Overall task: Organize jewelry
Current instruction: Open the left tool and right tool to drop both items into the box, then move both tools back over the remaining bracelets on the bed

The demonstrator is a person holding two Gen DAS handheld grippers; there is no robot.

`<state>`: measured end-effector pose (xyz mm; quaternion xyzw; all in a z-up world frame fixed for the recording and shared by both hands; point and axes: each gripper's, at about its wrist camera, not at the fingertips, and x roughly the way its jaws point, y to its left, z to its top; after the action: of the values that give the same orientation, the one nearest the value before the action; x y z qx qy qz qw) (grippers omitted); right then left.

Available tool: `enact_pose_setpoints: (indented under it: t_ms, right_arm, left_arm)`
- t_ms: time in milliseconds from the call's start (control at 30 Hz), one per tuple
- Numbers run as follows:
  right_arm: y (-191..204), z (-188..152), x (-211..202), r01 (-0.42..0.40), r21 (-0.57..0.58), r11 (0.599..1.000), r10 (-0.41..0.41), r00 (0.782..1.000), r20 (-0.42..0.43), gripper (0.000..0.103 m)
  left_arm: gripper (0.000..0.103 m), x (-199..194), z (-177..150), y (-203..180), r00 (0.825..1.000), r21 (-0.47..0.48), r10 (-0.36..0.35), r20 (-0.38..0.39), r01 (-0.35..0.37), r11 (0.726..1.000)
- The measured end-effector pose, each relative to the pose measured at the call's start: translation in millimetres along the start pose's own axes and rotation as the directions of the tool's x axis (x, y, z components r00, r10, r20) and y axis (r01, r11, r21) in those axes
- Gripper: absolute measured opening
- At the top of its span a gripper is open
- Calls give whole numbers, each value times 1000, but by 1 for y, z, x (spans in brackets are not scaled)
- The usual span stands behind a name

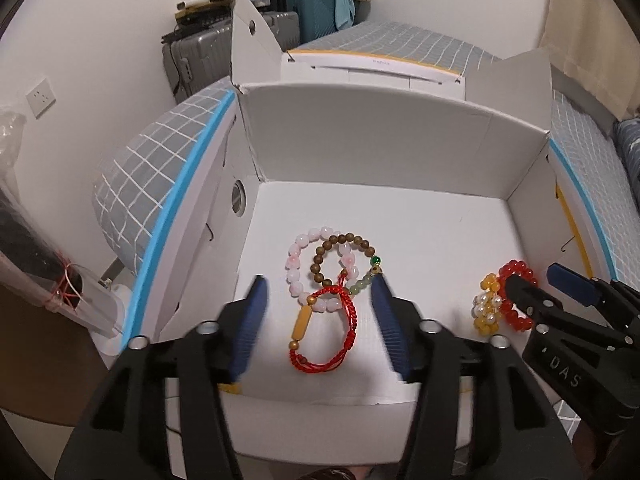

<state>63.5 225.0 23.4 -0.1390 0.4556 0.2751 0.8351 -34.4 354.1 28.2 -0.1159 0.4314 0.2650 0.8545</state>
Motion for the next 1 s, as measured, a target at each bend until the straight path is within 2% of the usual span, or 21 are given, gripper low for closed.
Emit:
enact_pose_setpoints:
  t_ms: [67, 133, 267, 400, 633, 800, 900, 1000]
  right_arm:
    - [-2, 0, -11, 1, 4, 1000, -1, 1000, 31, 66]
    - [-5, 0, -24, 2, 4, 1000, -2, 998, 65, 75]
    - [-17, -4, -56, 21, 21, 1000, -23, 989, 144, 88]
    - [-39, -14, -84, 47, 59, 997, -58, 977, 203, 95]
    - [-93, -40, -113, 112, 142, 983, -144, 961, 236, 95]
    - [-145, -65, -122, 186, 208, 960, -229, 951, 206, 95]
    - [-181, -82, -128, 228, 254, 940, -278, 943, 181, 95]
    - [-215, -104, -134, 267, 304, 915, -323, 934, 153, 95]
  left_arm:
    - [61, -6, 0, 1, 1000, -1, 5, 14, -5, 1000]
    - [74, -15, -2, 2, 999, -7, -5, 37, 5, 1000]
    - [87, -37, -4, -3, 995, 3, -36, 89, 36, 999]
    - [97, -57, -13, -13, 988, 7, -56, 141, 56, 998]
    - [97, -66, -22, -56, 978, 54, -143, 153, 136, 989]
    - [97, -75, -28, -108, 967, 126, -202, 155, 184, 975]
    - [97, -84, -34, -144, 955, 178, -251, 160, 222, 958]
    - [97, -90, -44, -189, 938, 243, -314, 145, 274, 931]
